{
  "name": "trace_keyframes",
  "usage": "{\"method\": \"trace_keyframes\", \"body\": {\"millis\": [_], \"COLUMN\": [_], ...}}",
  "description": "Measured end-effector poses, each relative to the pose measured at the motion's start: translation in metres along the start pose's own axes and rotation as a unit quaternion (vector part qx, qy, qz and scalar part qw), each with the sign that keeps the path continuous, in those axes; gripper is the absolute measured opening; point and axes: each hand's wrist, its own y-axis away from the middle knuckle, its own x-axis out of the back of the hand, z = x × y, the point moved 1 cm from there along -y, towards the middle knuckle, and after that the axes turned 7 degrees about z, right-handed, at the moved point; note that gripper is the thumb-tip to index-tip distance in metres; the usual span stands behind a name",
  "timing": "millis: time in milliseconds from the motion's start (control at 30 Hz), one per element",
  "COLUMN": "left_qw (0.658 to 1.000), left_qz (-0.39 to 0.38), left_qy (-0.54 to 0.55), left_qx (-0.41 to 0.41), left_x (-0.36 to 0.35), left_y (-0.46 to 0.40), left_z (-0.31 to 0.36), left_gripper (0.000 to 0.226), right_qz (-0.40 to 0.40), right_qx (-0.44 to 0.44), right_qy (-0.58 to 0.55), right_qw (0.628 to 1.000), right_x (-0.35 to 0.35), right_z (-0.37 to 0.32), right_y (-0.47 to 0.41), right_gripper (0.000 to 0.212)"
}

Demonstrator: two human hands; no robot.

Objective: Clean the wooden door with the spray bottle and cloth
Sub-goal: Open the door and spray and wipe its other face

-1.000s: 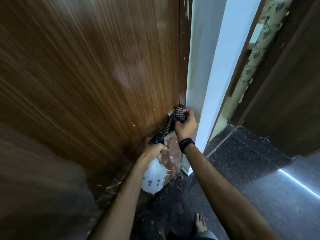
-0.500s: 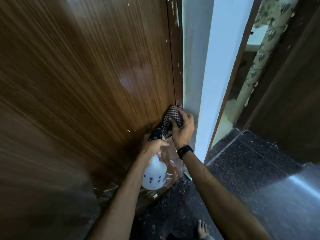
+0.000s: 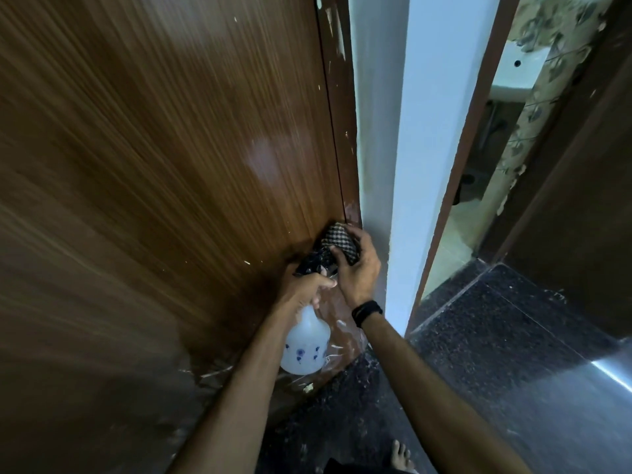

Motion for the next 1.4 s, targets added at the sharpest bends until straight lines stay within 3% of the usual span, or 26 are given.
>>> {"method": "trace_keyframes", "body": {"millis": [167, 367, 467, 533, 667, 867, 1067, 1167, 1300, 1400], "left_qw": [1.0, 0.999, 0.999, 1.0, 0.999, 0.999, 0.999, 0.998, 0.998, 0.997], "left_qz": [0.014, 0.029, 0.018, 0.016, 0.031, 0.023, 0.029, 0.031, 0.011, 0.027], "left_qy": [0.019, 0.003, 0.008, 0.01, 0.005, -0.014, -0.019, -0.015, -0.01, -0.004], "left_qx": [0.005, 0.026, 0.025, 0.022, 0.02, 0.018, 0.041, 0.049, 0.06, 0.068], "left_x": [0.005, -0.001, -0.005, -0.006, -0.006, -0.013, -0.023, -0.025, -0.028, -0.031], "left_y": [-0.004, -0.006, -0.001, 0.002, 0.005, 0.012, 0.018, 0.018, 0.021, 0.019], "left_z": [-0.001, -0.001, -0.002, -0.001, -0.001, -0.005, -0.01, -0.014, -0.021, -0.028], "left_gripper": [0.019, 0.044, 0.051, 0.04, 0.041, 0.017, 0.02, 0.019, 0.023, 0.024], "right_qz": [0.037, 0.041, 0.056, 0.068, 0.093, 0.048, 0.043, 0.025, -0.026, 0.008], "right_qx": [0.051, -0.055, -0.015, 0.032, 0.056, -0.161, -0.095, -0.142, -0.296, -0.399], "right_qy": [0.014, -0.015, 0.001, 0.001, 0.015, 0.02, -0.007, 0.001, 0.03, -0.061], "right_qw": [0.998, 0.998, 0.998, 0.997, 0.994, 0.986, 0.995, 0.989, 0.954, 0.915], "right_x": [-0.01, -0.005, -0.011, -0.015, -0.016, -0.001, -0.003, -0.003, 0.009, 0.024], "right_z": [-0.006, 0.003, -0.012, -0.027, -0.03, 0.028, -0.015, -0.006, 0.042, 0.066], "right_y": [-0.017, -0.013, -0.013, -0.024, -0.037, -0.019, -0.036, -0.035, -0.018, -0.002], "right_gripper": [0.04, 0.032, 0.036, 0.041, 0.035, 0.022, 0.038, 0.039, 0.03, 0.018]}}
